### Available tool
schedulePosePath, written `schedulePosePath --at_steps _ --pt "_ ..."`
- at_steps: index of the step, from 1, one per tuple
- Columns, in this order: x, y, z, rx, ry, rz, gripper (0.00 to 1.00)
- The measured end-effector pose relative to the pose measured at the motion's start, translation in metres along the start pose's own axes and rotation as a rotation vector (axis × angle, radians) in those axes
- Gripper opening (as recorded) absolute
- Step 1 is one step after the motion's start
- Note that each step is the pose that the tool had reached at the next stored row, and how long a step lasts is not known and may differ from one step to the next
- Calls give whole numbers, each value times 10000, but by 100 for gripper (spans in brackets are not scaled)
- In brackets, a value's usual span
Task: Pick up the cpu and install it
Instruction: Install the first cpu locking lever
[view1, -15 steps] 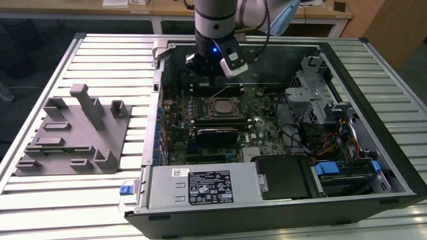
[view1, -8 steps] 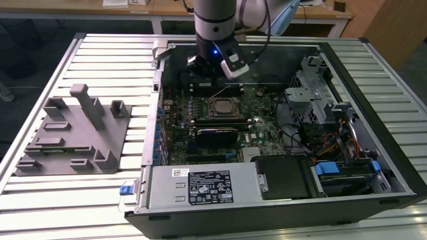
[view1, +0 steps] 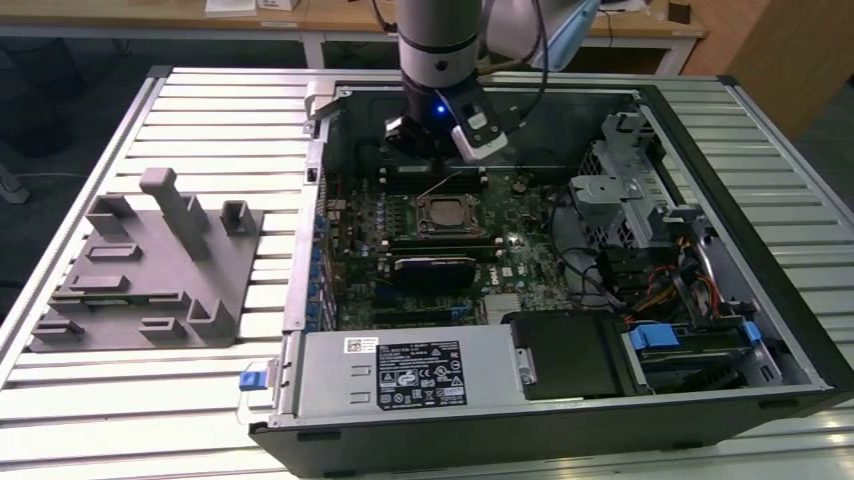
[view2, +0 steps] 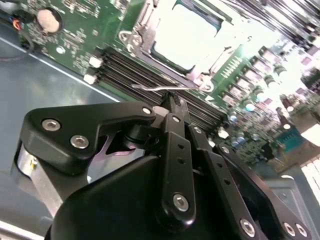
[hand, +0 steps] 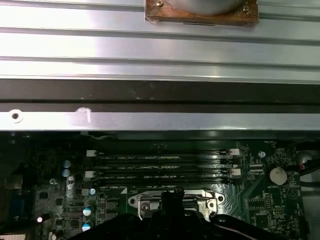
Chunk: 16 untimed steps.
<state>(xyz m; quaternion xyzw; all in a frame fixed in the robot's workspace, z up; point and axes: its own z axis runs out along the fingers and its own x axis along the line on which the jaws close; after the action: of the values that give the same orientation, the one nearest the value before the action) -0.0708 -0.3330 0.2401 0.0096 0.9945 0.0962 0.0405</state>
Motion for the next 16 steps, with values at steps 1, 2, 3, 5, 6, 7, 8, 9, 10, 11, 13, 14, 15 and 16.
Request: schedulePosePath --at_steps 1,2,3,5,6,7,8,9,10,11,13,14,15,16 --pt "-15 -1 9 -1 -30 -5 11" --pt "-30 -3 18 -2 -63 -10 11" --pt "-43 -4 27 -3 -93 -13 11" --pt "-64 -7 44 -3 -151 -22 11" --pt "-71 -8 53 -4 -178 -27 11" --pt "-71 -10 63 -5 -198 -29 11" --pt "-71 -12 72 -6 -213 -32 11" --pt "-70 -14 80 -7 -220 -34 11" --pt "-70 -16 89 -7 -228 -36 11" --pt "-69 -18 100 -7 -243 -39 11" --pt "-66 -22 123 -8 -290 -47 11" --pt "-66 -25 135 -10 -316 -53 11" --pt "-65 -26 145 -10 -344 -58 11" --pt "-64 -28 155 -10 -374 -64 11"
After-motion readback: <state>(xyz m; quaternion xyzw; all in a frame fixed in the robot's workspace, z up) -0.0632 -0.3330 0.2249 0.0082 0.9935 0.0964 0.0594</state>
